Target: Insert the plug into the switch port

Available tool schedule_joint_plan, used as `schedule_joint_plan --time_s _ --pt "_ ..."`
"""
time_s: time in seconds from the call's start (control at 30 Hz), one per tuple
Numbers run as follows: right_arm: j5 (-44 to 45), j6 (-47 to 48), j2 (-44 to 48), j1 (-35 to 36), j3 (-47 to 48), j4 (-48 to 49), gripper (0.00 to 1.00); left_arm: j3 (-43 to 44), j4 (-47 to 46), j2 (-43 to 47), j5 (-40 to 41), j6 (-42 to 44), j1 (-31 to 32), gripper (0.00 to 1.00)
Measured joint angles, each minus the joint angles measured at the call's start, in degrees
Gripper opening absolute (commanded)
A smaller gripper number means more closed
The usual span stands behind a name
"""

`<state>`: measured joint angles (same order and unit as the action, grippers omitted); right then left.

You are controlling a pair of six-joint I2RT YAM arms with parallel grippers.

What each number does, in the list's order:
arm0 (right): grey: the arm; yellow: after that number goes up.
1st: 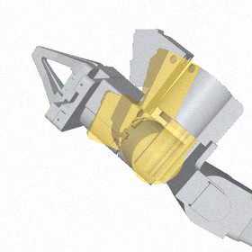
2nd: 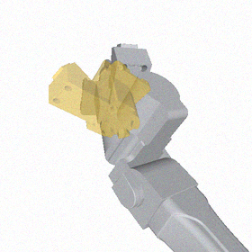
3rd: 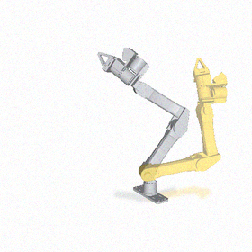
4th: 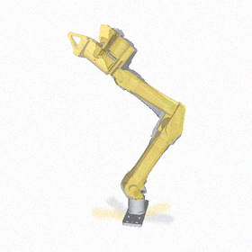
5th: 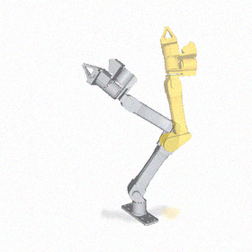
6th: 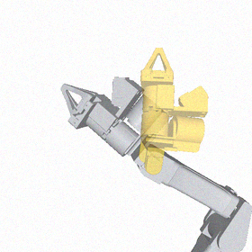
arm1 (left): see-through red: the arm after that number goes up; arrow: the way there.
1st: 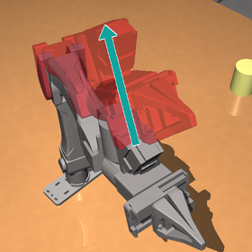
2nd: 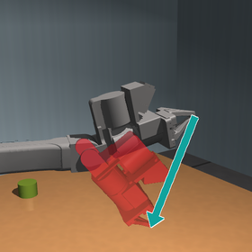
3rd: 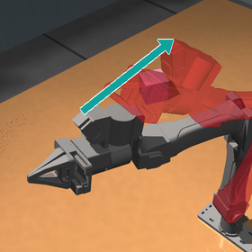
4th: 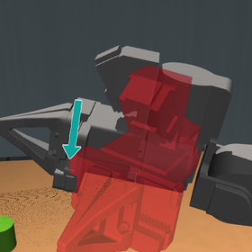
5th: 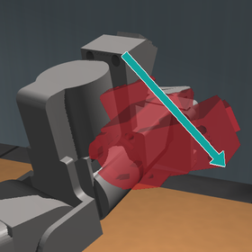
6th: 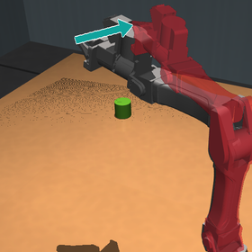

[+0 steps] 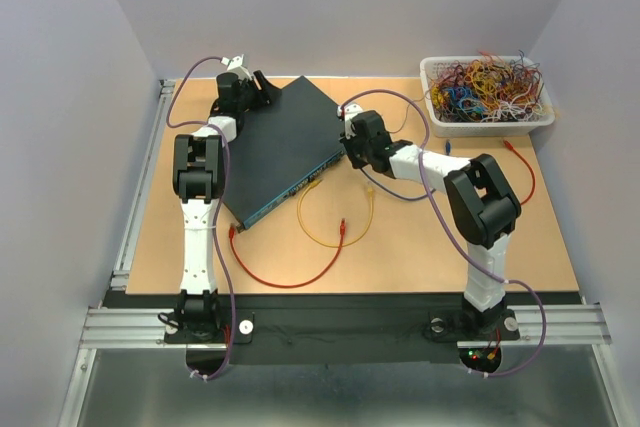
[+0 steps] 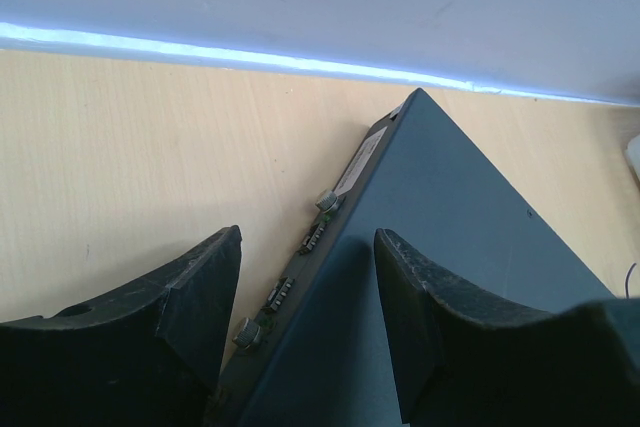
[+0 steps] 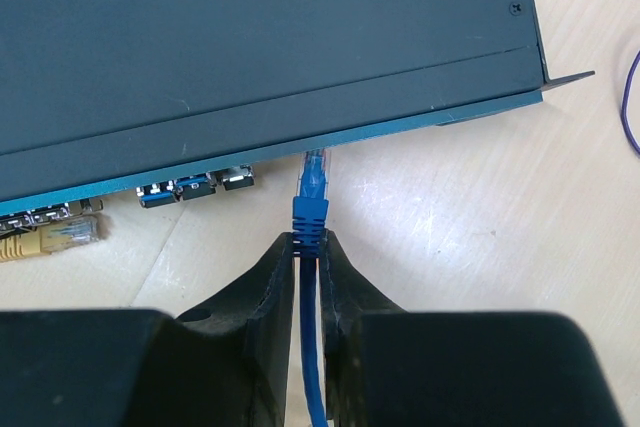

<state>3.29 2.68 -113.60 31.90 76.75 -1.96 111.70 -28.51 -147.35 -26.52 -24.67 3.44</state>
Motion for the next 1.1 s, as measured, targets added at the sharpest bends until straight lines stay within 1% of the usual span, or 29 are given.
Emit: schedule_joint_plan --time_s 0.7,0.87,1.1 --pt "6.5 0.5 -2.2 0.0 0.5 0.7 0.01 0.0 0.0 0.0 0.1 0.0 0.0 0.65" --pt "6.3 0.5 -2.2 0.0 0.5 0.8 0.0 0.0 0.0 0.0 0.1 0.0 0.0 0.65" --pt "3.5 0.5 -2.1 0.0 0.6 0.7 0.0 0.0 0.0 0.0 0.1 0.0 0.0 0.65"
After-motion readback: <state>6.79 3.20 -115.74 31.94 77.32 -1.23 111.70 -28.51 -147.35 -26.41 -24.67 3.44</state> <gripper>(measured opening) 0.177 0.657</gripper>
